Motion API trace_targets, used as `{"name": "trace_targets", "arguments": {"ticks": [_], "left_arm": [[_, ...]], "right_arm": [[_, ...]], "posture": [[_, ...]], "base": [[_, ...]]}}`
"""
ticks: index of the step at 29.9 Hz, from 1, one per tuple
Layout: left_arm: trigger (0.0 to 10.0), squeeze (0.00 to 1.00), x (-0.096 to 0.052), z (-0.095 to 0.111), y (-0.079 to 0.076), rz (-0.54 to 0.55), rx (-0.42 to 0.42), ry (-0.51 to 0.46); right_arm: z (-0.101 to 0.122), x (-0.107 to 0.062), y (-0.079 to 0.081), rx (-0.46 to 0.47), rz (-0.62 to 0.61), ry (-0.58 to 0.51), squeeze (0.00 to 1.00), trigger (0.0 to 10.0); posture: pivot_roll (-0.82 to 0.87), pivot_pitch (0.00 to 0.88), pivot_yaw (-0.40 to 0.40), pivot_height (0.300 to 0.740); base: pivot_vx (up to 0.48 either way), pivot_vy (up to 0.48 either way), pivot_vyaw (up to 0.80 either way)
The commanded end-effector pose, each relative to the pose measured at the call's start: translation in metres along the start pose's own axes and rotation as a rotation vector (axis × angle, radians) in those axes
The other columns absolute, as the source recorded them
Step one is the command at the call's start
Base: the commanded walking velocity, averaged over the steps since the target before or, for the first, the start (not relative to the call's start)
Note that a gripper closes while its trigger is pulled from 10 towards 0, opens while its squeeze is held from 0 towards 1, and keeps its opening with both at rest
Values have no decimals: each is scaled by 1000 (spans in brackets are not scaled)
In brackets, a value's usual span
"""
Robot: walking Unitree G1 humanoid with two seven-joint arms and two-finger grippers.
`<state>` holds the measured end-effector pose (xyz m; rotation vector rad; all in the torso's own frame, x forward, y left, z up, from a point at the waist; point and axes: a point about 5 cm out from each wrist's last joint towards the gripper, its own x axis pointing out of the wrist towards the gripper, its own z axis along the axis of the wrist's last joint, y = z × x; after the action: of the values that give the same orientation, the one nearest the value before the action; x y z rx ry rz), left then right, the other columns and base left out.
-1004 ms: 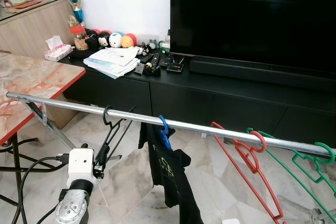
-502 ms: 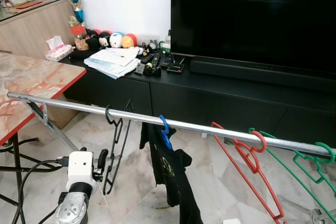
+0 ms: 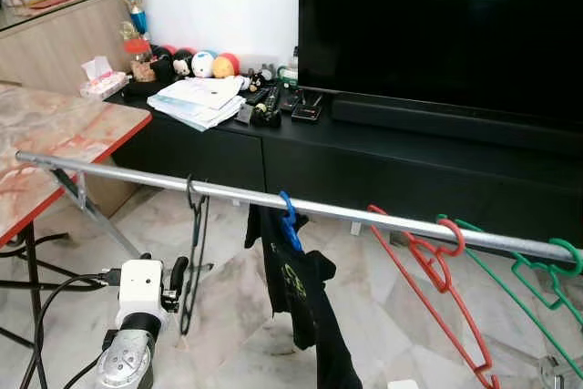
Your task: Hang hanger
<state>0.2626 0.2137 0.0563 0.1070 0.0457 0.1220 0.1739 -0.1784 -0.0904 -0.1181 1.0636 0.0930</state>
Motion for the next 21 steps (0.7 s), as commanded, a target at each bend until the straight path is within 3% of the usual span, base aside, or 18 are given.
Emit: {"name": "trace_targets", "arguments": {"ticks": [1,21], "left_arm": [[10000,0,-3,-3,5,0,21,8],[10000,0,-4,-7,6,7,13,23]], "right_arm": [[-6,0,4,8,8,14,0,10000],[-3,0,3,26,1,-1,0,10000]], "posture": [[42,0,72,740],[52,0,59,740]], "base": [[-315,0,0],[-313,0,0]]}}
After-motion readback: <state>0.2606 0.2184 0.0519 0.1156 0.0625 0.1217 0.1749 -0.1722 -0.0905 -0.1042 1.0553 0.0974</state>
